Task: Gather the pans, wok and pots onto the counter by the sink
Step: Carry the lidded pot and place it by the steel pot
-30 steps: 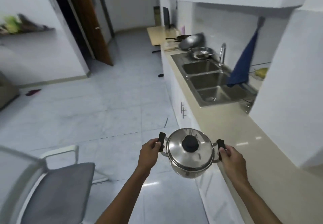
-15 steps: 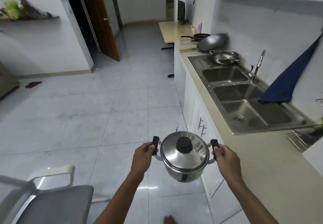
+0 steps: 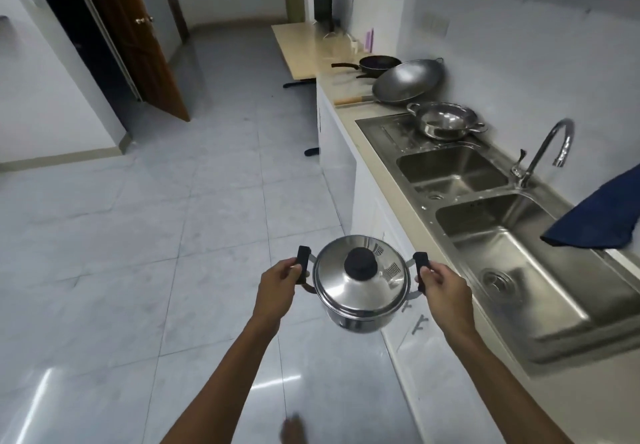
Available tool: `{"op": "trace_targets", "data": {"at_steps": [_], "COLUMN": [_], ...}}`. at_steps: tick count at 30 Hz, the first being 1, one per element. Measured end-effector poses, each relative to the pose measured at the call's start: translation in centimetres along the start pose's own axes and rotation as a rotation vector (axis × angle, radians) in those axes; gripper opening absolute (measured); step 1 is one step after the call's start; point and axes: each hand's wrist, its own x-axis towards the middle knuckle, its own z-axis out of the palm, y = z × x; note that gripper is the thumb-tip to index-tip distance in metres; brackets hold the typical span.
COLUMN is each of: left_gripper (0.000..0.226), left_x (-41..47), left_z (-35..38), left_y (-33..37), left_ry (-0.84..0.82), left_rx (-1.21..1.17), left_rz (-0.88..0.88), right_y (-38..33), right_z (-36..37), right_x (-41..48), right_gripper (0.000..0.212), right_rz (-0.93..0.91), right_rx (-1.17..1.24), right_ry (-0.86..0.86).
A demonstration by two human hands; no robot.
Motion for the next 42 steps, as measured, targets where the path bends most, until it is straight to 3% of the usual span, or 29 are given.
{"op": "trace_targets", "data": {"at_steps": [13,26,37,42], "left_gripper": [0.022,0.021,0.023,0.031], "left_x": [39.9,72.4,91.2,96.1], "left_z": [3.1,18.8,31.2,35.0], "left_y": [10.8,18.8,24.1,24.2], "left_ry": [-0.243,-0.441,-0.678,-0.833], "left_rx": [0.078,0.161,0.329,0.398], "left_rz": [0.058,0.061,0.093,0.133], "right_y": [-8.4,-8.8,-8.1,-8.1], "right_z": [14.2,19.6,21.6,23.4], "right_x": [28.6,59.2,74.3,76.3], "right_gripper": [0.02,0.027,0.024,0.022], "right_rz": [0.1,0.244,0.396,0.512], "right_rx": [-0.011,0.005,-0.126,-0.127], "right_ry": [0.229,0.43,0.587,0.789]}}
